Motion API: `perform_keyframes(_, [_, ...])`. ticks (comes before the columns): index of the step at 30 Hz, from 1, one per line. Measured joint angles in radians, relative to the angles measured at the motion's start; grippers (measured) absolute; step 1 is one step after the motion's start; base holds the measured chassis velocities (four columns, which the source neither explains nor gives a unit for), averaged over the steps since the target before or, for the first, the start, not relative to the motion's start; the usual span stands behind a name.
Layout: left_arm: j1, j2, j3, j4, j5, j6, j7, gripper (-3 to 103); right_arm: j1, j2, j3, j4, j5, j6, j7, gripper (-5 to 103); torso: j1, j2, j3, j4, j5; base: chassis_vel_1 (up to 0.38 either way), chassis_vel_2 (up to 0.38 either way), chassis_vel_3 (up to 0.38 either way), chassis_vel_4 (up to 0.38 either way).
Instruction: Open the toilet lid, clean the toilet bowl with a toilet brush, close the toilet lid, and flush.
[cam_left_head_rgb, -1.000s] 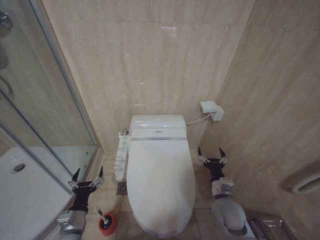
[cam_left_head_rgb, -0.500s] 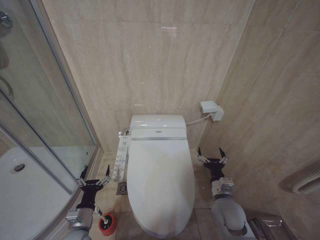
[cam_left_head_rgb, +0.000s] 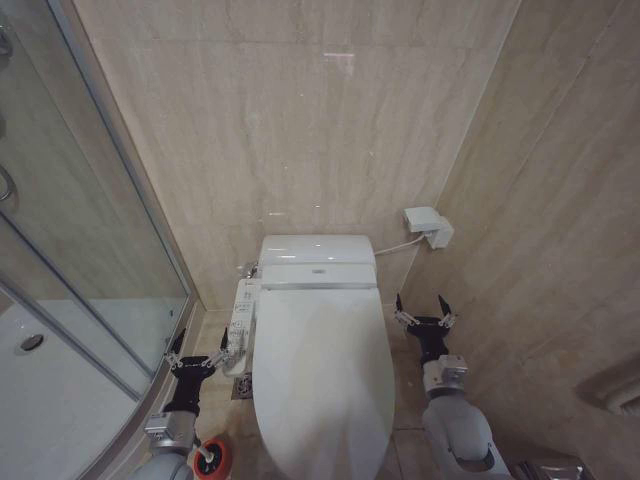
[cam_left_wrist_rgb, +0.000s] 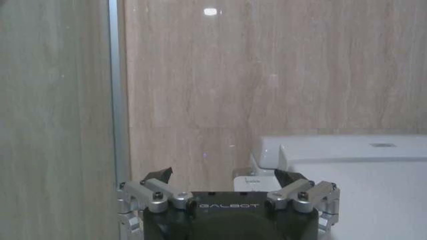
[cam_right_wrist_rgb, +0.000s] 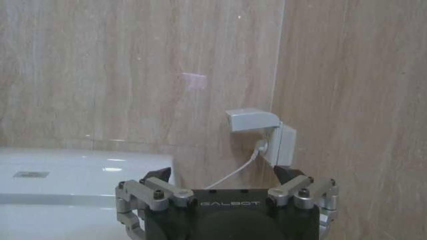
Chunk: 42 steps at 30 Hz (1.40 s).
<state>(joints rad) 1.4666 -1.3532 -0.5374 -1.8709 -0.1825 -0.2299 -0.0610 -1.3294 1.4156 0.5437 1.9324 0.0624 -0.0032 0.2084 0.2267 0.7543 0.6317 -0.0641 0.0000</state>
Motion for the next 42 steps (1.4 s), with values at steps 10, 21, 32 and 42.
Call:
perform_keyframes(10, [-0.010, -0.001, 0.002, 0.012, 0.003, 0.001, 0.003, 100, 0.000, 0.000, 0.000, 0.000, 0.000, 0.000, 0.000, 100, -0.001, 0.000, 0.000, 0.0000, 0.0000, -0.005, 0.000, 0.003, -0.004])
perform_keyframes(21, [-0.016, 0.006, 0.000, 0.014, -0.001, 0.001, 0.005, 100, 0.000, 0.000, 0.000, 0.000, 0.000, 0.000, 0.000, 100, 0.000, 0.000, 0.000, 0.0004, 0.0002, -0.064, 0.071, 0.080, -0.069])
perform_keyframes(32, [-0.015, 0.009, 0.001, 0.015, -0.001, 0.000, 0.010, 100, 0.000, 0.000, 0.000, 0.000, 0.000, 0.000, 0.000, 100, -0.001, 0.000, 0.000, -0.0001, 0.0000, -0.014, 0.012, 0.015, -0.010])
perform_keyframes(42, [-0.009, 0.013, 0.001, 0.012, -0.002, -0.004, 0.011, 100, 0.000, 0.000, 0.000, 0.000, 0.000, 0.000, 0.000, 100, 0.000, 0.000, 0.000, 0.0000, 0.0000, -0.035, 0.039, 0.046, -0.033])
